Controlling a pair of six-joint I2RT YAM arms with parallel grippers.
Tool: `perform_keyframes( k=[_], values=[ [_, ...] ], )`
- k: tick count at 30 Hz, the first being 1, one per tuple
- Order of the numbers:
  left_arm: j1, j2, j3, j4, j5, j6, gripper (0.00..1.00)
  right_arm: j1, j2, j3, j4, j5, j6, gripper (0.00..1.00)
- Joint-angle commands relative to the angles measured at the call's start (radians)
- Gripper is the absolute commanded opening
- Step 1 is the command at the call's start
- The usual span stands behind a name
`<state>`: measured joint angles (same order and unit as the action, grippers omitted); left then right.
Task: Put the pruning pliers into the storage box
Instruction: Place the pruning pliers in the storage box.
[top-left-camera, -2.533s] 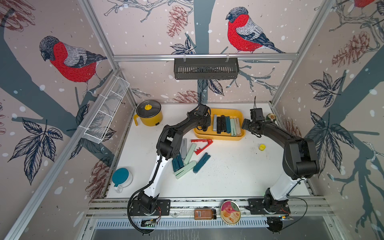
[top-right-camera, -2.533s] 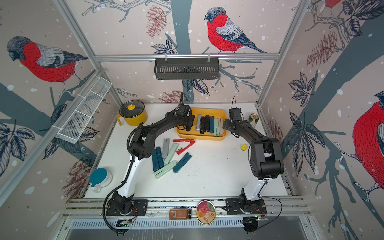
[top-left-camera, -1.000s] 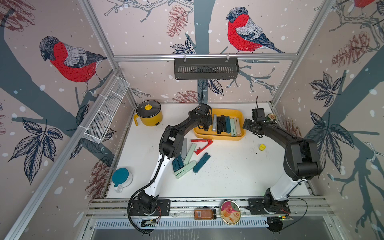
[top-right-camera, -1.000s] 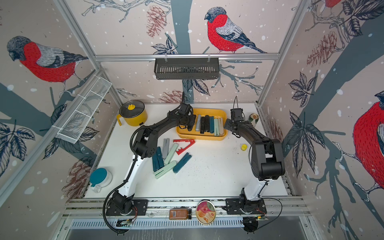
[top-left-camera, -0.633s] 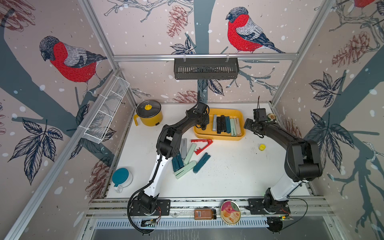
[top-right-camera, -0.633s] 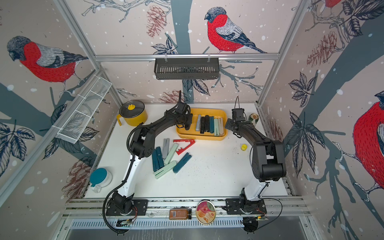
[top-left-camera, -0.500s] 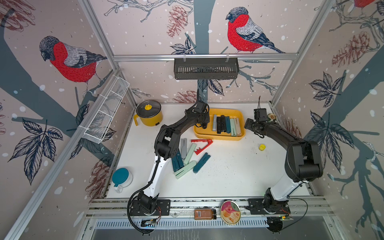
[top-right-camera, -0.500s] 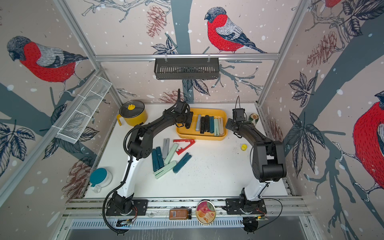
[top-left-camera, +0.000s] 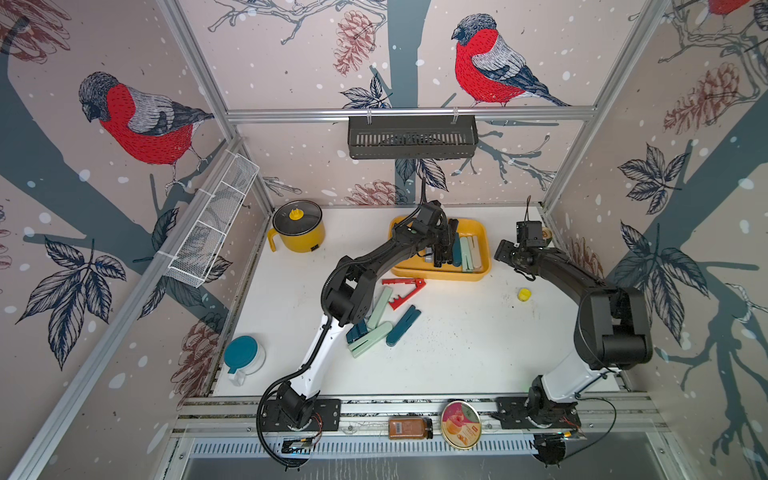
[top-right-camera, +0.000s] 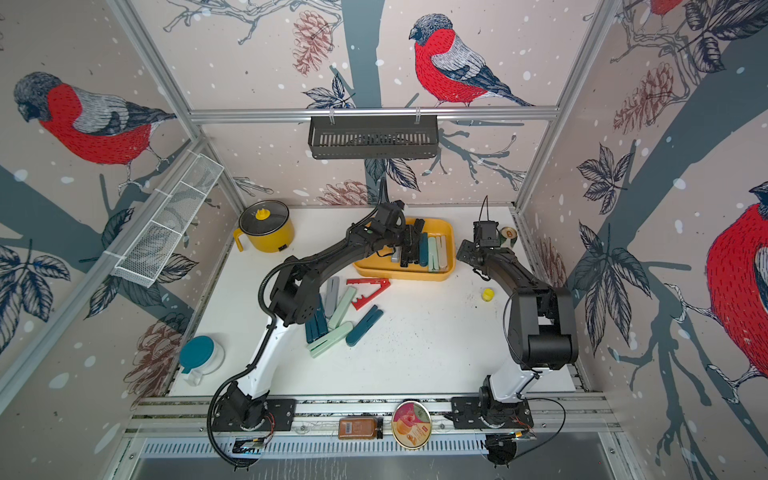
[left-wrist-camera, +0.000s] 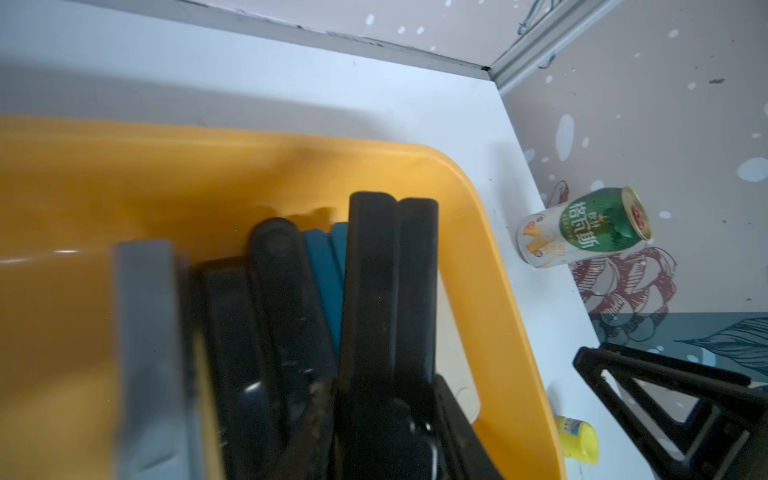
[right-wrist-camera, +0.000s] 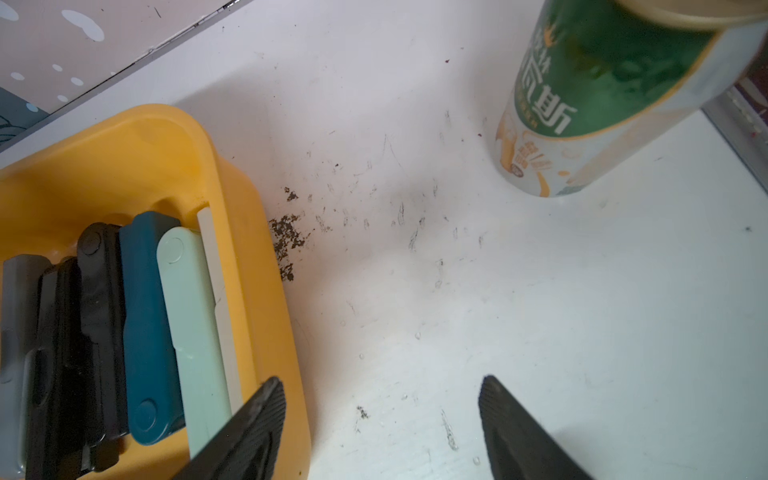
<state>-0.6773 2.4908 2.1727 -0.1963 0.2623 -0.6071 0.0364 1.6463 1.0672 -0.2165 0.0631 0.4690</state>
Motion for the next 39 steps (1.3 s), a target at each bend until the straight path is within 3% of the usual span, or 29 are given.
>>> perform_keyframes(
  k=[1,7,20,32,39],
  values=[
    [-0.011,0.042,0.056,0.036,0.041,-0.076,0.05,-0.01,-0.021,-0.015,0.029,-0.008,0.002,0.75],
    [-0.038,0.06,0.063,0.065,0.014,-0.086,0.06,-0.034,-0.045,-0.045,0.041,-0.023,0.002,0.75],
    [-0.079,0.126,0.142,-0.048,-0.086,-0.064,0.24,-0.038,-0.058,-0.075,0.057,-0.04,0.002,0.75],
    [-0.087,0.155,0.168,-0.053,-0.07,-0.074,0.46,-0.051,-0.087,-0.1,0.061,-0.046,0.002,0.75],
    [-0.087,0.151,0.162,-0.029,-0.03,-0.098,0.47,-0.058,-0.108,-0.116,0.063,-0.045,0.004,0.75]
  ],
)
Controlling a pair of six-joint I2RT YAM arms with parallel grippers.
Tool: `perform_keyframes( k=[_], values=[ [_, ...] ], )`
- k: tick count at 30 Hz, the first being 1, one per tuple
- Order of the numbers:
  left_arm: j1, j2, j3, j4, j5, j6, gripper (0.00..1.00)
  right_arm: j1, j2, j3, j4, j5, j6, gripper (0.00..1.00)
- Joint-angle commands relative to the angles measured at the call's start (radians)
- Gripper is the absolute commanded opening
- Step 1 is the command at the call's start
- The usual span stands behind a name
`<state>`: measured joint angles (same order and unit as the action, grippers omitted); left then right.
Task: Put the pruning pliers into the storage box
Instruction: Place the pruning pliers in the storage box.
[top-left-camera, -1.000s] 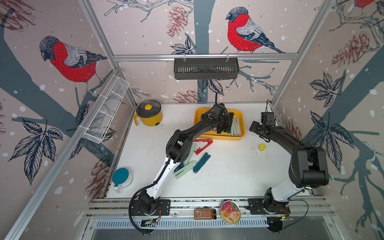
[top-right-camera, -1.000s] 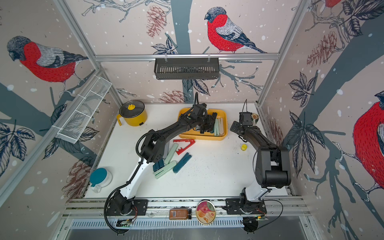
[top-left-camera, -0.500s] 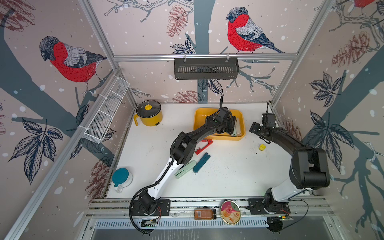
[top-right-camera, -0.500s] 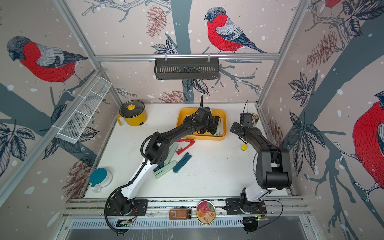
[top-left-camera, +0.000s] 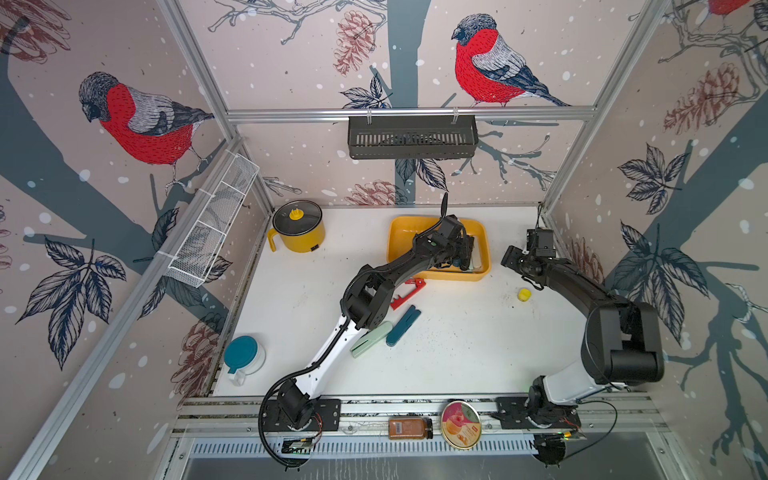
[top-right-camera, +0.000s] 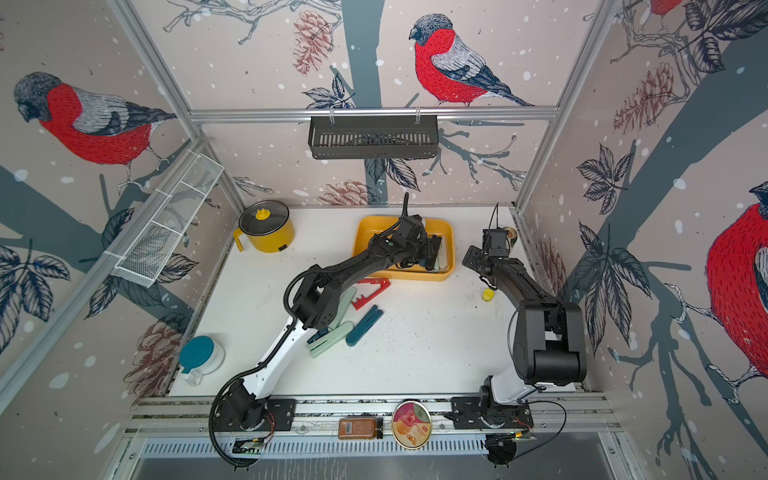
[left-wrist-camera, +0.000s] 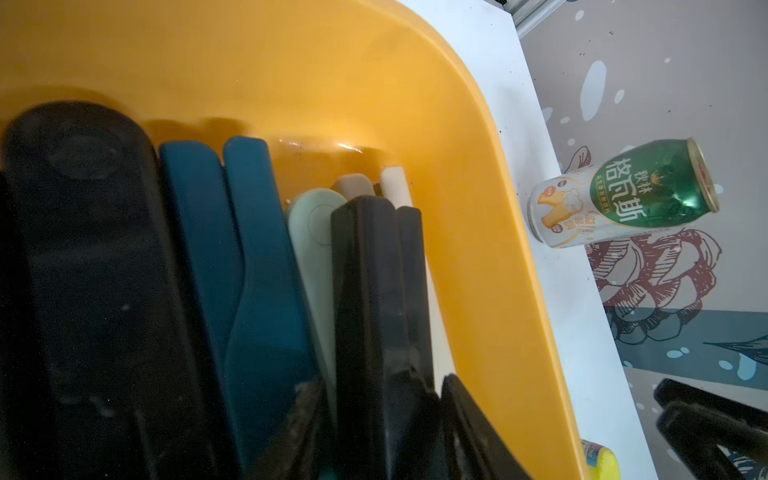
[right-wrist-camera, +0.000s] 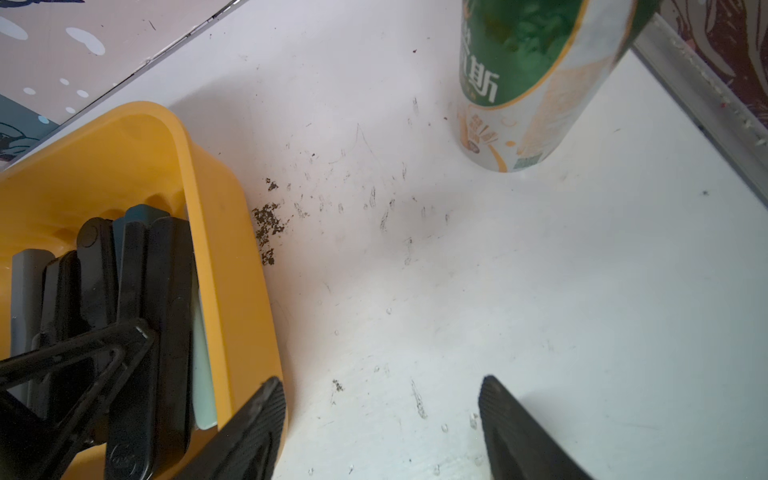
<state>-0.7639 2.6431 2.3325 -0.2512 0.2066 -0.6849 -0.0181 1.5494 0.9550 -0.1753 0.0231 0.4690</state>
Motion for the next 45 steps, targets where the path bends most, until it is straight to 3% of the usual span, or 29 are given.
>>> perform_keyframes(
  k=[1,32,40,45],
  values=[
    [0.0,-0.004,0.002,0.03,0.031,-0.025,0.47,-0.004,-0.016,-0.005,0.021,-0.005,0.004,0.75],
    [-0.008,-0.03,-0.043,0.177,0.215,-0.059,0.48,-0.028,-0.078,-0.031,0.001,0.002,0.009,0.75],
    [-0.008,-0.205,-0.183,0.147,0.116,0.085,0.59,-0.028,-0.079,-0.033,0.003,-0.006,0.003,0.75],
    [-0.008,-0.477,-0.534,0.24,-0.051,0.187,0.77,-0.027,-0.079,-0.036,0.01,-0.018,-0.004,0.75]
  ],
)
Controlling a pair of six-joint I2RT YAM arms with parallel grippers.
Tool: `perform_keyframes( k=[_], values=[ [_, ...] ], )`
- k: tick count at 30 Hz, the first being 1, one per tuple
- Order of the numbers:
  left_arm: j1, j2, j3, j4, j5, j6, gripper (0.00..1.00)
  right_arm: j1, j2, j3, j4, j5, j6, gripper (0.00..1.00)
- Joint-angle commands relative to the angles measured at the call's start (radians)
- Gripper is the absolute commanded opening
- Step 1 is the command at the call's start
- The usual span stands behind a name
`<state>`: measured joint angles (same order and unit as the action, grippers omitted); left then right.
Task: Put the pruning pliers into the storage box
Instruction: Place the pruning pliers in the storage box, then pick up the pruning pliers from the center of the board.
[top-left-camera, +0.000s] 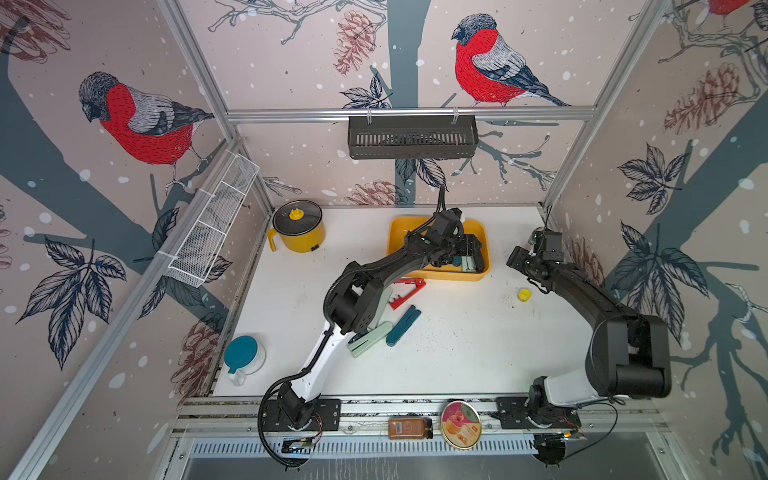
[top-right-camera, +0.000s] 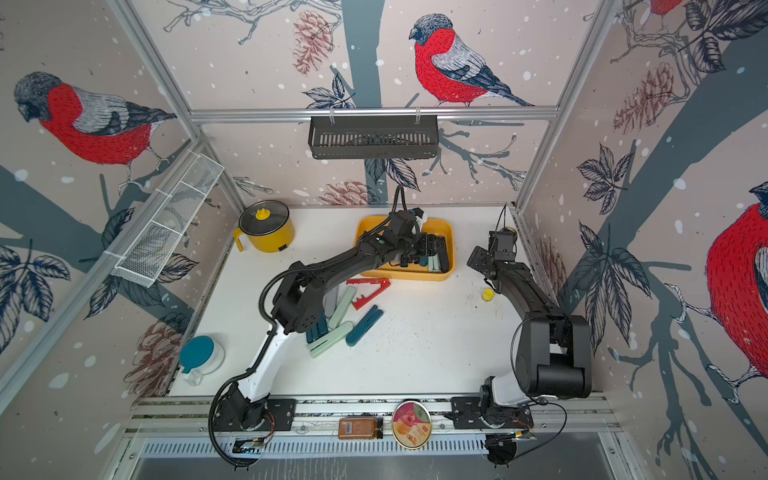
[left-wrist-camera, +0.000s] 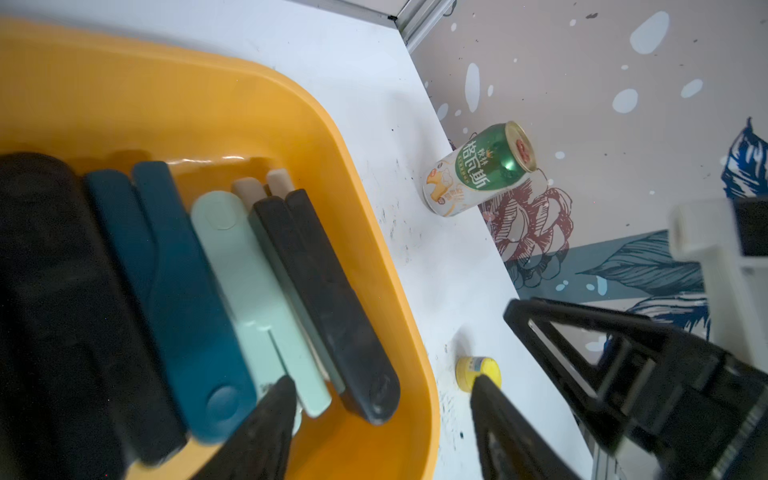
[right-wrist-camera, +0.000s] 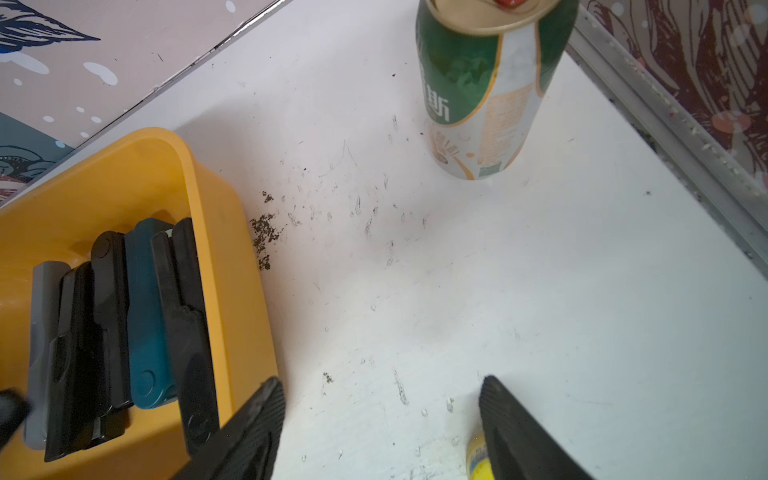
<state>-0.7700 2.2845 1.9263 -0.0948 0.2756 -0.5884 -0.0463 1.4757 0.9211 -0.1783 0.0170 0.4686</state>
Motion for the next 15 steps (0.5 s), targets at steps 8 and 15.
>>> perform_keyframes(
  k=[8,15],
  values=[
    [0.002,-0.448,-0.546,-0.044,-0.295,0.217,0.85,0.003,0.001,0.007,0.023,-0.019,-0.012,0.75],
    [-0.019,-0.647,-0.852,-0.141,-0.349,0.301,0.85,0.003,0.008,0.015,0.025,-0.017,-0.018,0.76]
  ],
)
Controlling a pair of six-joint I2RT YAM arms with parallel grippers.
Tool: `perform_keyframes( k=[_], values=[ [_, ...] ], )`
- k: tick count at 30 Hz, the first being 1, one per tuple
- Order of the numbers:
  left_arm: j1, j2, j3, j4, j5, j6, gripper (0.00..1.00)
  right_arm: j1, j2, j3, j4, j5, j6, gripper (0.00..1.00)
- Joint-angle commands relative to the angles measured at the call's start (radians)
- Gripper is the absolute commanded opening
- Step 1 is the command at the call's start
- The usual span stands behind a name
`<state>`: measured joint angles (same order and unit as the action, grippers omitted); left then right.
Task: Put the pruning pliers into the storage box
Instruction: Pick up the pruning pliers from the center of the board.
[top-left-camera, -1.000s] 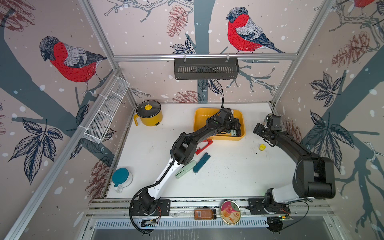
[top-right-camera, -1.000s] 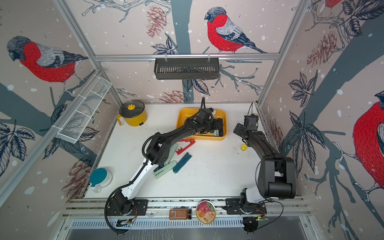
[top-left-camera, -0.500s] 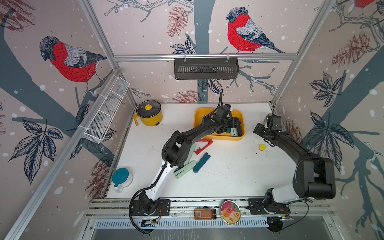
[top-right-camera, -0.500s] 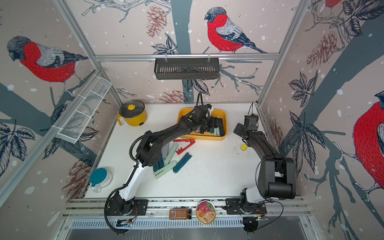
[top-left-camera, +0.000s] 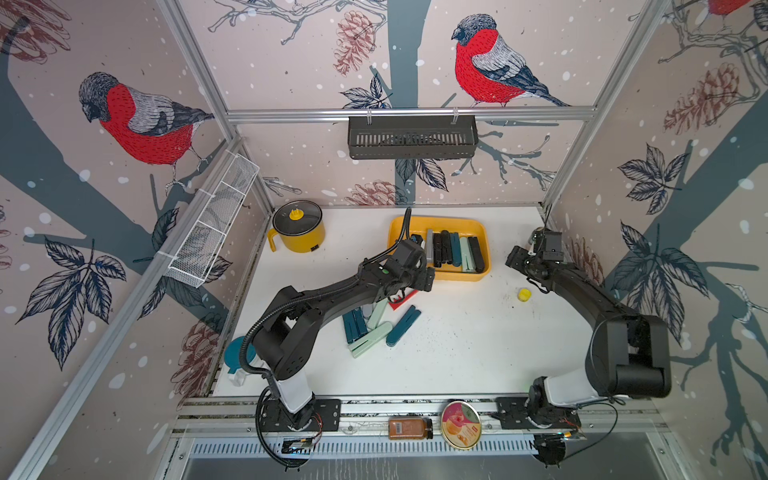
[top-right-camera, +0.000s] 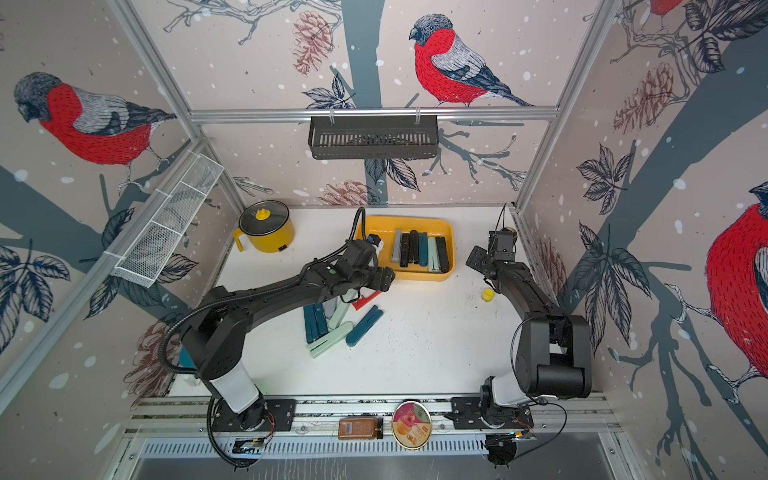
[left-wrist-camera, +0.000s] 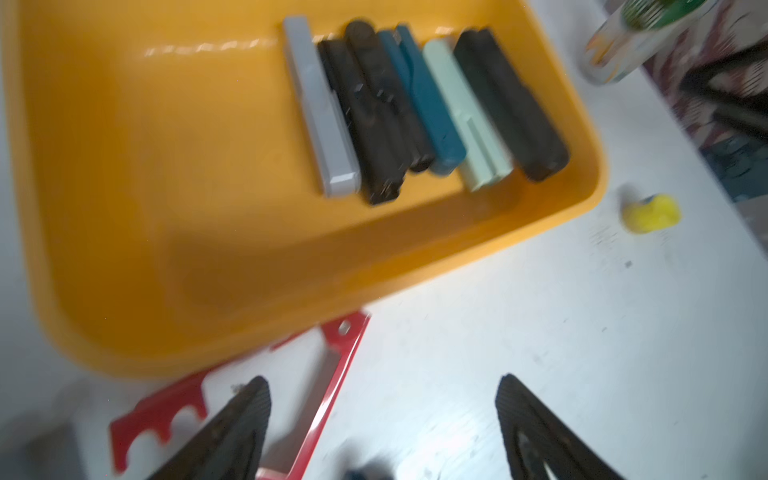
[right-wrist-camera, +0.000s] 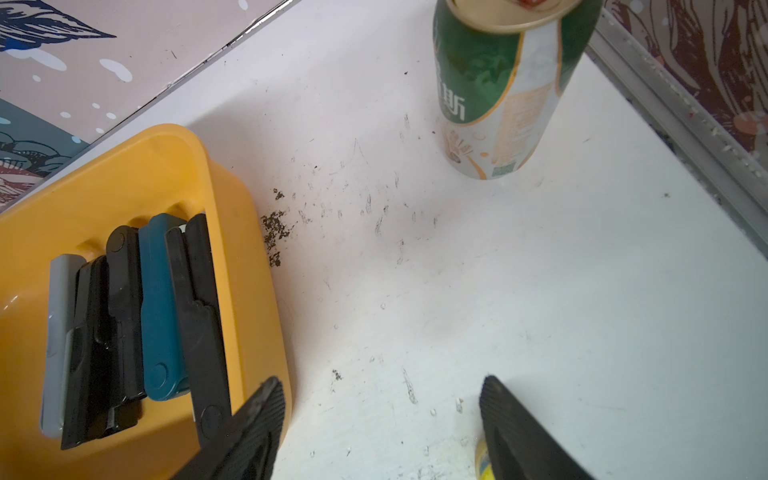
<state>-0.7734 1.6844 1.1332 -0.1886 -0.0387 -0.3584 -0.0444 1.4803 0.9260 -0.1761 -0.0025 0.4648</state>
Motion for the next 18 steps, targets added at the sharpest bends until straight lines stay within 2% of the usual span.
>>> perform_keyframes(
  k=[1,7,13,18],
  values=[
    [-0.03,-0.064,-0.083,-0.06,-0.03,0.089,0.85,0.001,0.005,0.011,0.022,0.002,-0.015,0.76],
    [-0.07,-0.093,-0.15,-0.109,0.062,0.14,0.84,0.005,0.006,0.014,0.017,0.006,-0.011,0.76],
    [-0.083,-0.074,-0.191,-0.132,0.08,0.161,0.77,0.005,0.003,0.011,0.014,0.013,-0.011,0.76],
    [-0.113,-0.024,-0.163,-0.147,0.05,0.176,0.71,0.006,0.004,0.011,0.013,0.014,-0.009,0.76]
  ],
)
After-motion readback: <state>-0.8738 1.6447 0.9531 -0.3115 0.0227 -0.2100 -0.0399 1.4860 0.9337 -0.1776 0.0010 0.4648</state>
